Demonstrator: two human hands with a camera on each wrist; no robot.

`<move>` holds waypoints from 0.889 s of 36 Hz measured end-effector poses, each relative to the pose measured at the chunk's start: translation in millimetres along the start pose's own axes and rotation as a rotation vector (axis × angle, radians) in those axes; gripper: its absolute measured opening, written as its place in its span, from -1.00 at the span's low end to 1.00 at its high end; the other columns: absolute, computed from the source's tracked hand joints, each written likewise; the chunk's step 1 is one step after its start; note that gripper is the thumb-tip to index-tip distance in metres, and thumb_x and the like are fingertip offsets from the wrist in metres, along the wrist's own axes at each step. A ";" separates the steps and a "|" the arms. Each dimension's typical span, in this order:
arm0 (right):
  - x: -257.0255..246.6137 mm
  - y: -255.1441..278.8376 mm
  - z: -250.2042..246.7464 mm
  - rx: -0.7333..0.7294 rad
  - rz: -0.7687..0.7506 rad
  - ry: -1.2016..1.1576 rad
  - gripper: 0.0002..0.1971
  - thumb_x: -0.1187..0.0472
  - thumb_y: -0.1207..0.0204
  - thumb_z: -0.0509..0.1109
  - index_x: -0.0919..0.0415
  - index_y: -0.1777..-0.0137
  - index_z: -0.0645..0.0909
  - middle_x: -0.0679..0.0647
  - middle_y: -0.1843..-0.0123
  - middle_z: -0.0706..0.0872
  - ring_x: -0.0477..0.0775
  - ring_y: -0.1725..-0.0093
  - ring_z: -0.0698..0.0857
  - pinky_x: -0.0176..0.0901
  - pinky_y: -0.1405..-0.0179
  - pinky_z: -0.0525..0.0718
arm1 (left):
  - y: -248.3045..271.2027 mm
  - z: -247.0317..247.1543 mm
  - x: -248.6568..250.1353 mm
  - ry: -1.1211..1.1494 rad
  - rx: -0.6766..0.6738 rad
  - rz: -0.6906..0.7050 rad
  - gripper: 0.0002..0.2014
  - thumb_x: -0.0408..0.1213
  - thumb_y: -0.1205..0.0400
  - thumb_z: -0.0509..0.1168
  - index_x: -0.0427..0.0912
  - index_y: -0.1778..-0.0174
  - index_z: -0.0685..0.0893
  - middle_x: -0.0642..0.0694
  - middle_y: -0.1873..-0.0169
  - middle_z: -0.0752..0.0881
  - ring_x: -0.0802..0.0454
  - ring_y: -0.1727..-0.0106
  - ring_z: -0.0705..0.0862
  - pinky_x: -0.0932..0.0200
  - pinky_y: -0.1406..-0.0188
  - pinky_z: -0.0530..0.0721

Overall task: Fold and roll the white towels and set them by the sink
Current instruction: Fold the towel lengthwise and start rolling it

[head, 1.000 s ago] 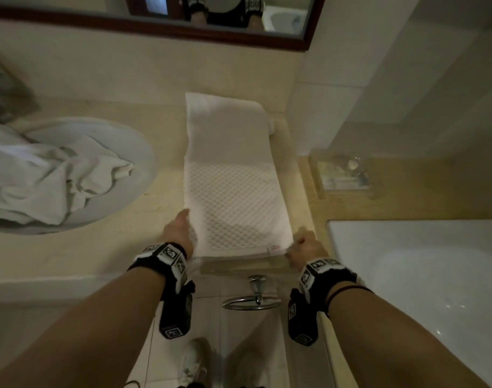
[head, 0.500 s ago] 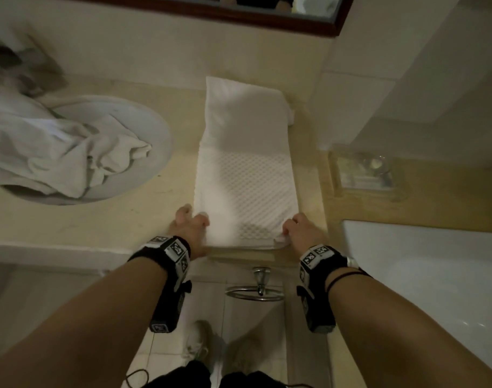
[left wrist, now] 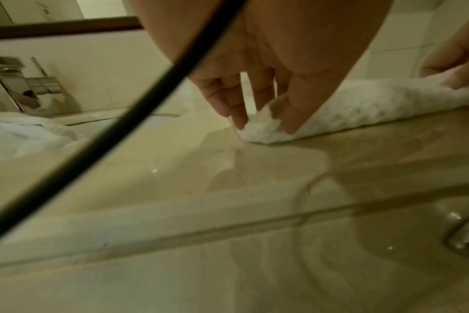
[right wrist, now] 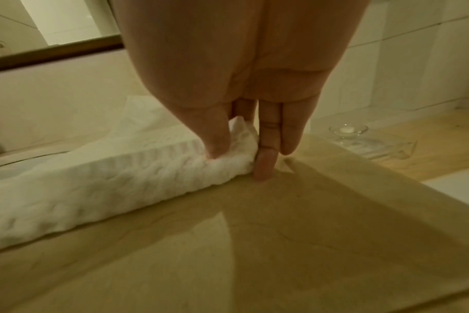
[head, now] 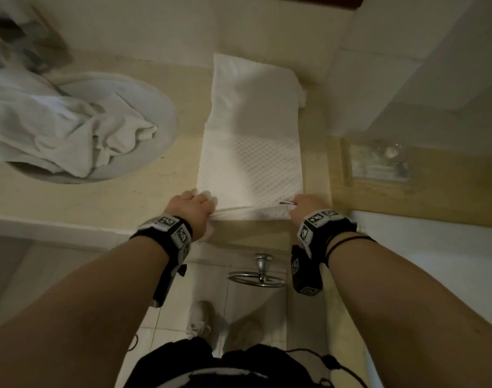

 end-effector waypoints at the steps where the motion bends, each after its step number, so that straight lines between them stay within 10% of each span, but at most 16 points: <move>1: -0.6 -1.2 -0.5 0.002 0.005 0.004 -0.68 0.15 -0.67 0.12 0.25 -0.32 0.53 0.21 -0.25 0.63 0.20 -0.16 0.63 -0.15 0.01 0.51 | -1.7 -4.1 0.4 -0.011 0.000 -0.001 -0.40 0.06 -0.66 0.11 0.06 -0.63 0.15 0.03 -0.64 0.15 -0.09 -0.62 0.17 0.03 -0.58 0.22; 7: -7.3 2.4 -3.3 0.122 -0.050 0.076 -0.69 0.16 -0.63 0.11 0.19 -0.34 0.35 0.22 -0.25 0.55 0.23 -0.20 0.57 -0.01 -0.13 0.49 | -9.9 -17.4 3.1 -0.004 0.019 -0.031 -0.54 -0.19 -0.70 0.04 0.00 -0.57 0.29 -0.06 -0.53 0.40 -0.10 -0.51 0.35 0.06 -0.50 0.36; 12: -54.1 15.8 9.2 0.197 -0.369 0.373 -0.41 0.18 -0.48 0.29 -0.02 -0.50 0.22 0.13 -0.60 0.08 0.19 -0.56 0.10 0.05 -0.50 0.07 | -11.4 -15.1 -1.8 0.178 -0.005 -0.077 -0.56 -0.11 -0.78 -0.07 -0.03 -0.60 0.20 -0.25 -0.52 0.35 -0.22 -0.49 0.36 0.05 -0.49 0.30; 16: -67.9 26.3 23.2 0.230 -0.530 0.329 -0.48 0.13 -0.46 -0.07 0.10 -0.40 0.42 0.12 -0.46 0.35 0.19 -0.41 0.36 -0.02 -0.36 0.28 | -23.3 -9.9 -7.0 0.291 -0.031 -0.098 -0.54 -0.17 -0.76 -0.03 -0.05 -0.61 0.17 -0.19 -0.51 0.36 -0.20 -0.48 0.37 0.03 -0.49 0.30; 25: -71.8 -0.2 7.3 0.239 -0.310 0.147 -0.68 0.09 -0.66 0.12 0.04 -0.36 0.47 0.06 -0.32 0.52 0.14 -0.34 0.46 -0.05 -0.32 0.39 | -41.8 -12.3 -21.1 0.340 -0.160 -0.026 -0.66 -0.24 -0.77 -0.05 -0.23 -0.42 0.40 -0.25 -0.39 0.51 -0.22 -0.35 0.53 -0.01 -0.35 0.48; 32: -81.2 -5.7 1.1 0.338 -0.220 0.215 -0.77 0.07 -0.62 0.16 0.02 -0.23 0.49 0.05 -0.27 0.50 0.14 -0.33 0.39 -0.03 -0.31 0.24 | -40.5 -13.0 -24.2 0.467 -0.096 0.055 -0.62 -0.43 -0.63 0.19 -0.01 -0.34 0.44 -0.13 -0.37 0.36 -0.20 -0.23 0.56 0.02 -0.23 0.57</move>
Point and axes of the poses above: each hand's wrist, its own y-axis away from the middle knuckle, its own z-axis out of the palm, x = y × z, the point moved 10 cm from there along -y, towards the middle knuckle
